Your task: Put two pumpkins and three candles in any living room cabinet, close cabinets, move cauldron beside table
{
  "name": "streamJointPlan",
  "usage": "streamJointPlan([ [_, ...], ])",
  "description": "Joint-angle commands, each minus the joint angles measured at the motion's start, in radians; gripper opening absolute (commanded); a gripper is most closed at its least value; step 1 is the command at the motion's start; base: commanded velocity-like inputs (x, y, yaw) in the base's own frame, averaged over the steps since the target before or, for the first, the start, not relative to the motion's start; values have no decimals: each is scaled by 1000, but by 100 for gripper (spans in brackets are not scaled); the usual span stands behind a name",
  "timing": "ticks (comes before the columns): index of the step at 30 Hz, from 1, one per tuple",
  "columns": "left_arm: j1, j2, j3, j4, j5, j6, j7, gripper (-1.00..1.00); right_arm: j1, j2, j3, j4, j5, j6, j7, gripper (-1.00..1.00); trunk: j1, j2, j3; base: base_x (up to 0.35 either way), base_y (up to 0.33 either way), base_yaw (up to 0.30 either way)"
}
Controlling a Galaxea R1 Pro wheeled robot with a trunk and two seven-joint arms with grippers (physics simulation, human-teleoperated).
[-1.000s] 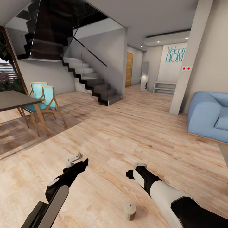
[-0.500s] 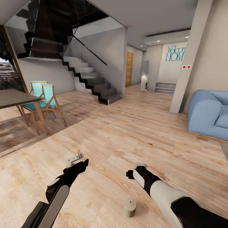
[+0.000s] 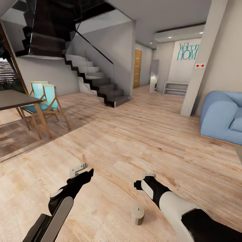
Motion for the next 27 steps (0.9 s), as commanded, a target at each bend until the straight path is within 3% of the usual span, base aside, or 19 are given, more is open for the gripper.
streamJointPlan([
  [1, -1, 1, -2, -1, 9, 1, 10, 100, 0, 0, 9, -2, -10, 5, -7, 100, 0, -1, -5, 0, 0, 0],
  [19, -1, 1, -2, -1, 10, 0, 10, 100, 0, -2, 10, -2, -8, -6, -6, 100, 8, -5, -75, 0, 0, 0],
  [27, -1, 1, 0, -1, 11, 0, 10, 100, 0, -3, 11, -2, -8, -104, -5, 100, 8, -5, -75, 0, 0, 0],
])
